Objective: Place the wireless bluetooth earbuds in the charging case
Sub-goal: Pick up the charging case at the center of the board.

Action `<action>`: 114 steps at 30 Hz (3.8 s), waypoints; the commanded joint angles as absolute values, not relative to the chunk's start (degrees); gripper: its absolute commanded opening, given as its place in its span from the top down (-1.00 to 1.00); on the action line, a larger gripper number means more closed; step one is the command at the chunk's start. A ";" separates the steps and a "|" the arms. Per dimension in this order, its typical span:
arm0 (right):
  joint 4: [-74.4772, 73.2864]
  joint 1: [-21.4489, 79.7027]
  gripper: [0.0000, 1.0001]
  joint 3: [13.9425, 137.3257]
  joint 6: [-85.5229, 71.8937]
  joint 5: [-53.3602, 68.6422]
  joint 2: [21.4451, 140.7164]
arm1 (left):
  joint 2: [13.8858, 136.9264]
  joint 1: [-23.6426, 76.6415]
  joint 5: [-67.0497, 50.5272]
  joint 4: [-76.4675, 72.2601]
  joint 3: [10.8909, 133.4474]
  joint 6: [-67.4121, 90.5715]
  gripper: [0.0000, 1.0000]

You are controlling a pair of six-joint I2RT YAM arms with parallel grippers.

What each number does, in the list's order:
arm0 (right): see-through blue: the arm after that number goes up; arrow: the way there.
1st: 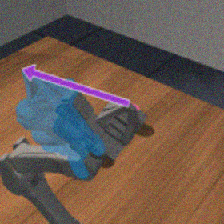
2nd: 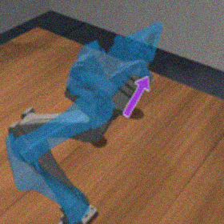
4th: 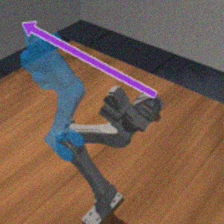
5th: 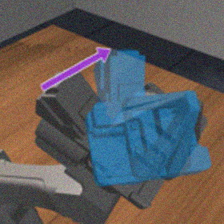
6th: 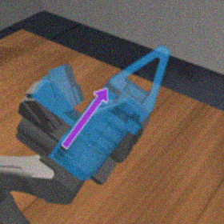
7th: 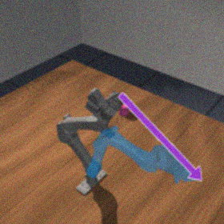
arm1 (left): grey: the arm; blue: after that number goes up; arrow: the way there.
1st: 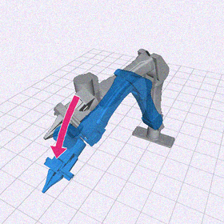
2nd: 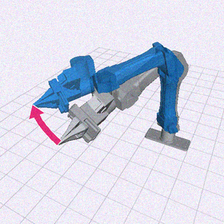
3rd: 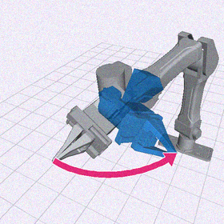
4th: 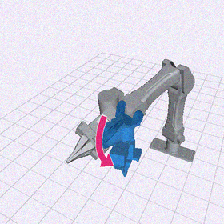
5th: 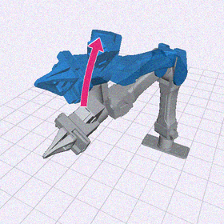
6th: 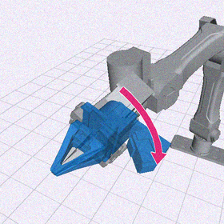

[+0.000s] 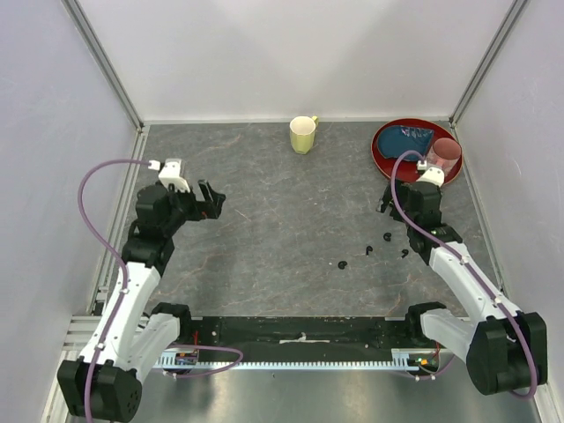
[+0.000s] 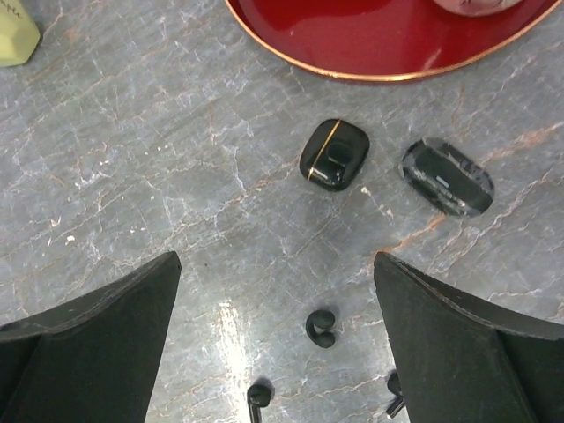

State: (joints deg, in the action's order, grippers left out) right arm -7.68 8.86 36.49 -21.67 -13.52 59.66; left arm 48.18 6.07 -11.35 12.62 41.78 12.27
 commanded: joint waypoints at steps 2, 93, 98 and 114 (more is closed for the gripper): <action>-1.67 8.96 -0.96 30.50 -25.22 -15.89 55.21 | 43.95 5.71 -14.33 -2.72 30.87 8.70 -0.99; -22.50 -14.94 -0.32 62.84 10.99 7.65 101.60 | 46.58 6.15 -26.72 8.96 35.86 15.56 -0.99; -22.50 -15.03 -0.23 63.19 10.28 7.47 102.04 | 46.67 6.15 -26.19 9.23 36.12 15.73 -1.00; -26.37 -13.19 0.43 63.02 7.39 9.23 93.89 | 50.72 6.06 -26.10 12.57 41.13 21.44 -1.00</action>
